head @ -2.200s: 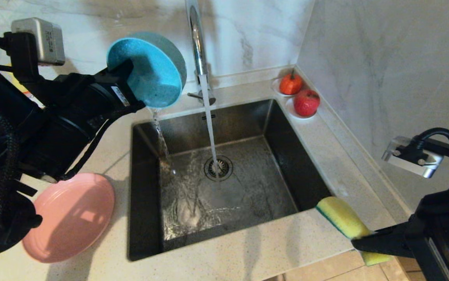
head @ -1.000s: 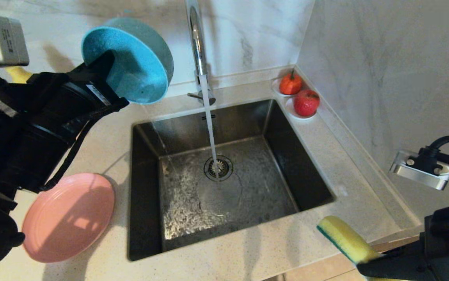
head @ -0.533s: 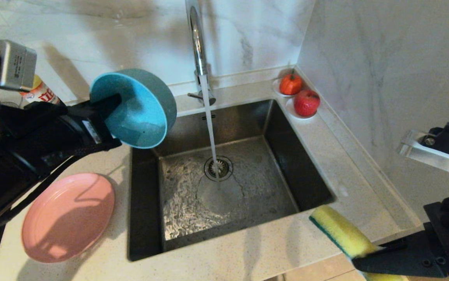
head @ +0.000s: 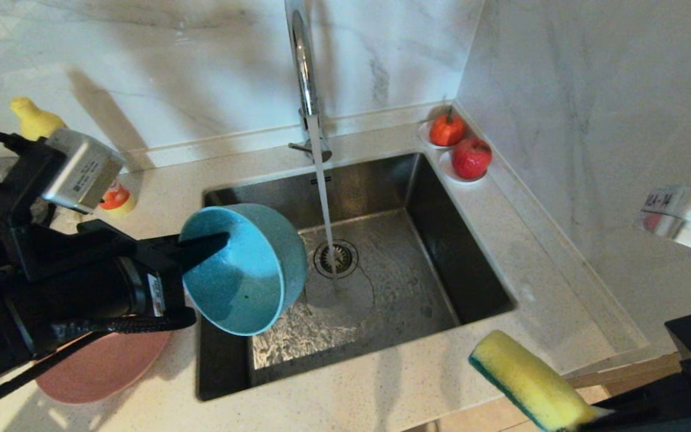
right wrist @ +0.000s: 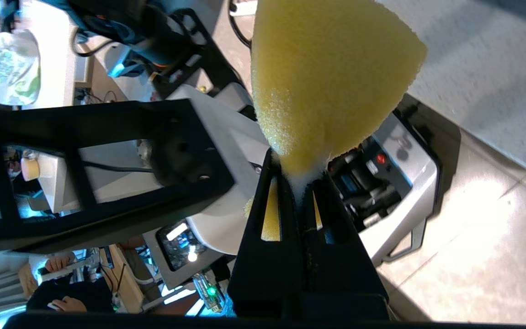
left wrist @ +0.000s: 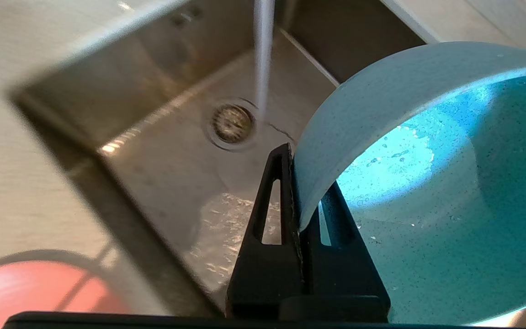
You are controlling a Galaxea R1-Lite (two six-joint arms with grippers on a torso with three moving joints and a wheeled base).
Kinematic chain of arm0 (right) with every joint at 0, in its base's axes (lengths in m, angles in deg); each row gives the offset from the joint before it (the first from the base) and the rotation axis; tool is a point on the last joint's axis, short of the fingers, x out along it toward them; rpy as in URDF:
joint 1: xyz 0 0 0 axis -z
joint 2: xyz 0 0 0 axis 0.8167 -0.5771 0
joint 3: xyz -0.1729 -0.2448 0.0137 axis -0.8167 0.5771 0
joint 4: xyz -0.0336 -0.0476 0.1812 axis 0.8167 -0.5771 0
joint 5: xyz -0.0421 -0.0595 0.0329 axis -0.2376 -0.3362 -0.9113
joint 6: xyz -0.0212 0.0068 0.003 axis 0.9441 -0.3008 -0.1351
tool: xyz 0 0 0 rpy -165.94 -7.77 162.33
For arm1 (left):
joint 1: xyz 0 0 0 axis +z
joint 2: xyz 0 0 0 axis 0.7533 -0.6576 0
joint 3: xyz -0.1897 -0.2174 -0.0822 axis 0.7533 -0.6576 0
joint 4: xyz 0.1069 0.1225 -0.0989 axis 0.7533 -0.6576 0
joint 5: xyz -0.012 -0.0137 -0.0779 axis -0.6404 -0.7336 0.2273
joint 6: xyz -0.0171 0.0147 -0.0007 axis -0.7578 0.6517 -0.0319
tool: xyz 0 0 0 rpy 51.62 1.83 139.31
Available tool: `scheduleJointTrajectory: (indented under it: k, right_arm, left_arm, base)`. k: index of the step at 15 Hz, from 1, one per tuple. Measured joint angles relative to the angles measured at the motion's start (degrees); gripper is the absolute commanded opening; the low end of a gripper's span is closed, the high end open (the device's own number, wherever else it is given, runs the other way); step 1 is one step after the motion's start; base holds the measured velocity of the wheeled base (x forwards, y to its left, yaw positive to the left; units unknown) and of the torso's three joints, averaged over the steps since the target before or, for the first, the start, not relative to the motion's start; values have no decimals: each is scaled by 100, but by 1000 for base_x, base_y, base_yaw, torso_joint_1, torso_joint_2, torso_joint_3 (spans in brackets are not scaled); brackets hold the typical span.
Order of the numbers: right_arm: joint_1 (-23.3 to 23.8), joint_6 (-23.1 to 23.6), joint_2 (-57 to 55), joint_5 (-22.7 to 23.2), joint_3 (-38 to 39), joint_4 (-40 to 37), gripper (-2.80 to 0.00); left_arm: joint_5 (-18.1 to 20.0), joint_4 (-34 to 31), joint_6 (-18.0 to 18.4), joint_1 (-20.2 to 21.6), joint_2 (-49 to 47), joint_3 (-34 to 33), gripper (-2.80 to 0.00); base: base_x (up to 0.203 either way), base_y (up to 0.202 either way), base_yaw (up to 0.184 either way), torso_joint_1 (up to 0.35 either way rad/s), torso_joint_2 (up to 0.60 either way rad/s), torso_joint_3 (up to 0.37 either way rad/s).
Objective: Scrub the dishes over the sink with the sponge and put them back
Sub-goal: Wipe the bowl
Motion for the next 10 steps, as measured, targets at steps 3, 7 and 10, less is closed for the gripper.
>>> scheduleJointTrajectory:
  k: [3, 7, 10]
  right_arm:
    - [-94, -7, -13, -4, -234, 2, -280]
    - [-125, -101, -224, 2, -431, 7, -280]
    - [-129, -328, -581, -30, -782, 5, -280]
  left_arm:
    - [-111, 45, -92, -185, -327, 40, -280]
    - [-1019, 55, -576, -575, -645, 306, -280]
    - [-1786, 147, -788, -747, -966, 603, -280]
  base:
    - [0, 0, 0, 0, 0, 0]
    - [0, 0, 0, 0, 0, 0]
    - [0, 0, 0, 0, 0, 0]
